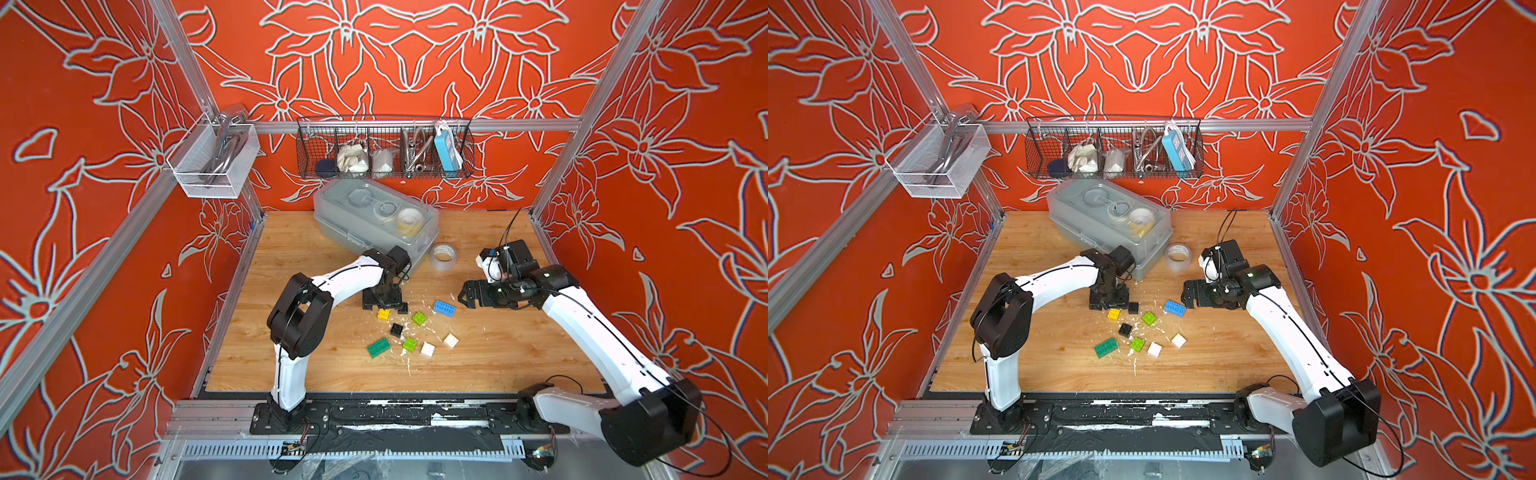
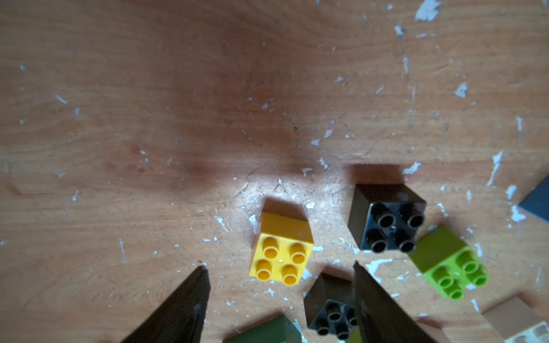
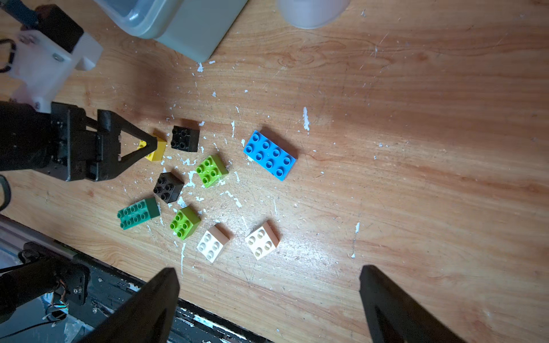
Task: Assemble a giraffe with lego
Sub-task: Pick up the lego brick from the center of the board.
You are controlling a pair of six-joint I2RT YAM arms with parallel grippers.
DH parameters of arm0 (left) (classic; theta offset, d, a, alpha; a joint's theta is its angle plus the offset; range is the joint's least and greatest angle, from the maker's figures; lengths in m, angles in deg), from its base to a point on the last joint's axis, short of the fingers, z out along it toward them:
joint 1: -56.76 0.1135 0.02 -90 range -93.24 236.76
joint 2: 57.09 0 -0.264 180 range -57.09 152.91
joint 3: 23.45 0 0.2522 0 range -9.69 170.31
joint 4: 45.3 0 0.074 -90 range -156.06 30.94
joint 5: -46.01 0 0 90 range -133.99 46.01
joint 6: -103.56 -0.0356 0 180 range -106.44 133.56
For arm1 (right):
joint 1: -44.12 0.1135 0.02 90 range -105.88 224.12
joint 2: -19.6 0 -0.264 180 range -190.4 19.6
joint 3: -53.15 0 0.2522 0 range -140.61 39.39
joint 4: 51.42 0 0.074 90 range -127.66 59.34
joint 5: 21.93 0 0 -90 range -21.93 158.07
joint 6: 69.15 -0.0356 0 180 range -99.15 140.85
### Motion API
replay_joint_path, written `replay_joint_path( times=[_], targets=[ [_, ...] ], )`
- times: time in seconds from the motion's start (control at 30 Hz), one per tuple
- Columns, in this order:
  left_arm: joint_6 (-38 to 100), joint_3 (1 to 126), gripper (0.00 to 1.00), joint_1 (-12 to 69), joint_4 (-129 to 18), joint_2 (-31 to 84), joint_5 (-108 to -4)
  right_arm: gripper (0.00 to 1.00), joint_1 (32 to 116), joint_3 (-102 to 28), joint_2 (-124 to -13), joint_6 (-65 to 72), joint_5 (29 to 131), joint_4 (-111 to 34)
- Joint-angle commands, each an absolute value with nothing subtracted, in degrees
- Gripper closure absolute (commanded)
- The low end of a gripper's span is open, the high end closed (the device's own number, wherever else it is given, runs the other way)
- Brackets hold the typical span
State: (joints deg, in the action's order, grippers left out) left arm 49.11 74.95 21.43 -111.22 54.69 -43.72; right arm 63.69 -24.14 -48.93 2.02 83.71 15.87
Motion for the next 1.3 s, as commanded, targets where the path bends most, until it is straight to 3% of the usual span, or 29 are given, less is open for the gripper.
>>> replay_joint_path(
  times=[0.0,0.7,0.9,1.27],
  targets=[
    [47.86,75.33,0.27,21.17,-113.39,55.74,-42.47,0.00,63.64,-25.04,-49.35,3.08,84.64,16.05],
    [47.17,74.15,0.45,21.08,-111.94,58.42,-43.63,0.04,62.32,-25.09,-49.74,3.25,85.37,16.34],
    [47.24,73.89,0.58,21.08,-111.34,58.84,-44.18,0.07,61.73,-25.03,-49.83,3.44,85.47,16.56],
    [47.47,71.96,0.58,21.08,-110.61,58.06,-44.43,0.08,58.69,-23.73,-48.60,4.02,86.56,16.61]
  ],
)
